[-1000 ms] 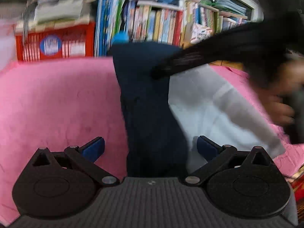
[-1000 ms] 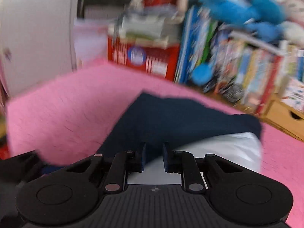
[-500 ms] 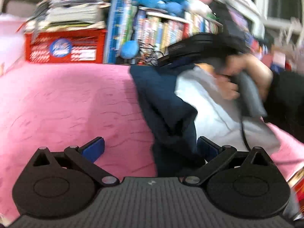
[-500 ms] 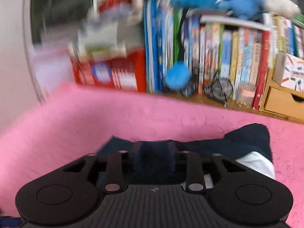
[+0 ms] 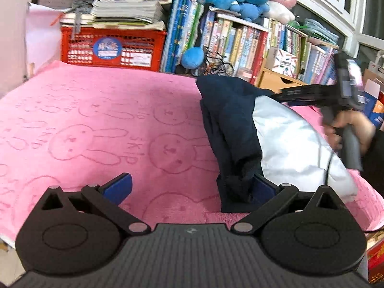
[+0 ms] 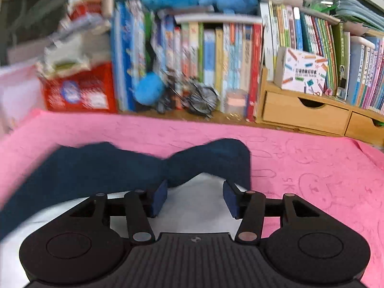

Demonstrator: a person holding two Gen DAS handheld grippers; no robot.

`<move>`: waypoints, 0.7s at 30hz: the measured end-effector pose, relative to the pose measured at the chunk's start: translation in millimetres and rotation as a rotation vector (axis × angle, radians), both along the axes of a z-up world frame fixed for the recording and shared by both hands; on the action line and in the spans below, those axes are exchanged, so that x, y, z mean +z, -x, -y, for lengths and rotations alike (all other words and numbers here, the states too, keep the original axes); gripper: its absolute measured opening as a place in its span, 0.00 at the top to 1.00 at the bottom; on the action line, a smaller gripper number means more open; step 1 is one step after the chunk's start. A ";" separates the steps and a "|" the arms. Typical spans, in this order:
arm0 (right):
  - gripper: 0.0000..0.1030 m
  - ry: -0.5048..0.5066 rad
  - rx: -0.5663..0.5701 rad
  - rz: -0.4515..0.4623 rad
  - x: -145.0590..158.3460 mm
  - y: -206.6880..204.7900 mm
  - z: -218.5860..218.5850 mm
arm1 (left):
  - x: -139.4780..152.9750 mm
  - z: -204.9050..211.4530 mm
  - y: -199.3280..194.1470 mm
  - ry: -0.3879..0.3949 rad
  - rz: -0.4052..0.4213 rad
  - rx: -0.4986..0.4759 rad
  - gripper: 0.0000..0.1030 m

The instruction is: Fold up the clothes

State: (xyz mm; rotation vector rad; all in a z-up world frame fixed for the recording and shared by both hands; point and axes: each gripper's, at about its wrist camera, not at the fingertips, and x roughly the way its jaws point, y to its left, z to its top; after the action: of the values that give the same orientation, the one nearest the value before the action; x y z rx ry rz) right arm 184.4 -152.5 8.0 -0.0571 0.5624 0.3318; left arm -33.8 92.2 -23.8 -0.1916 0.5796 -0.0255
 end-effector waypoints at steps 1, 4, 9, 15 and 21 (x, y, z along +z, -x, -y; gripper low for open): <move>0.33 -0.015 0.010 0.019 5.7 16.5 4.1 | 3.0 0.7 2.2 0.001 -0.002 0.008 0.00; 0.29 -0.054 0.083 0.026 10.3 73.2 15.1 | 10.2 5.0 7.4 0.010 -0.012 0.020 0.00; 0.25 -0.087 0.095 -0.064 -17.9 158.8 34.2 | 9.8 23.6 11.8 0.032 -0.037 -0.027 0.00; 0.20 -0.114 -0.029 -0.035 -38.6 245.1 51.4 | -0.4 49.8 10.1 -0.008 -0.115 -0.019 0.00; 0.00 -0.031 -0.012 0.089 -22.7 291.7 45.6 | 21.5 70.7 37.7 -0.048 -0.084 -0.007 0.00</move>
State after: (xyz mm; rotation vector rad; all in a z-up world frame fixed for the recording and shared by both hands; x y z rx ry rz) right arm -107.3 -198.0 -14.8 -0.0385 0.4694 0.3243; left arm -71.5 21.6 -2.2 -0.1450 0.6636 -0.0102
